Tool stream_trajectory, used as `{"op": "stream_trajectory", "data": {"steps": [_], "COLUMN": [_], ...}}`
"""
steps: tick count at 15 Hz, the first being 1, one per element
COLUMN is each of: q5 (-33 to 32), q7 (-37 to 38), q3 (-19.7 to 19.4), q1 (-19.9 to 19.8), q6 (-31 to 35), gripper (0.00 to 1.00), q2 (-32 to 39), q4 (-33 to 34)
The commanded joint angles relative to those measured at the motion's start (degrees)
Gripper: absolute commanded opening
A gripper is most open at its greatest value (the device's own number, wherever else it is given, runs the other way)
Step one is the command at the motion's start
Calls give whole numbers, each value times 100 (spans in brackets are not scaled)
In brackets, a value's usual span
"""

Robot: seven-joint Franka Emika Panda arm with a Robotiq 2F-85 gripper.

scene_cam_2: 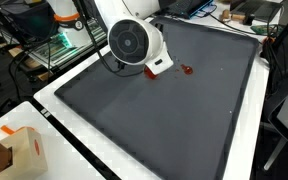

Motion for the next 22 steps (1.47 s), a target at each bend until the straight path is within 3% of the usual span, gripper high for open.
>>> {"op": "stream_trajectory", "data": {"steps": [1, 12, 22], "q5": [187, 407, 269], "q7": [-55, -37, 206], "q3": [81, 146, 82], "q1": [-39, -71, -111], "q6": [306, 942, 780], "gripper": [3, 3, 3], "q2": [145, 254, 131], "q4": [-31, -96, -68]}}
